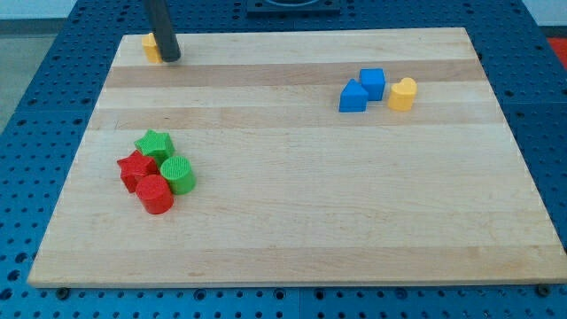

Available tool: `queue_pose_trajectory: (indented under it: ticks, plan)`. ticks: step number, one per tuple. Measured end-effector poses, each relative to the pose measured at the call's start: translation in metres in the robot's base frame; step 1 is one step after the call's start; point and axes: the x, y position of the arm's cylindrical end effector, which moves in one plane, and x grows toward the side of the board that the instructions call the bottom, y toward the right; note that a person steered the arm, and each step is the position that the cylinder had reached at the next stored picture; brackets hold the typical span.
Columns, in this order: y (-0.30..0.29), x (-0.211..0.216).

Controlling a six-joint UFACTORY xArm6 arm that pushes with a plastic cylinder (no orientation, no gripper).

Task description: Place your arm to the horizontal left of the blue triangle

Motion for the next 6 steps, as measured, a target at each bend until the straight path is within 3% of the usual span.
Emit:
queue_pose_trajectory:
  ticks: [1,3,6]
  plan:
    - [0.003,0.004]
    - [0.084,0.089]
    - [0.084,0.086]
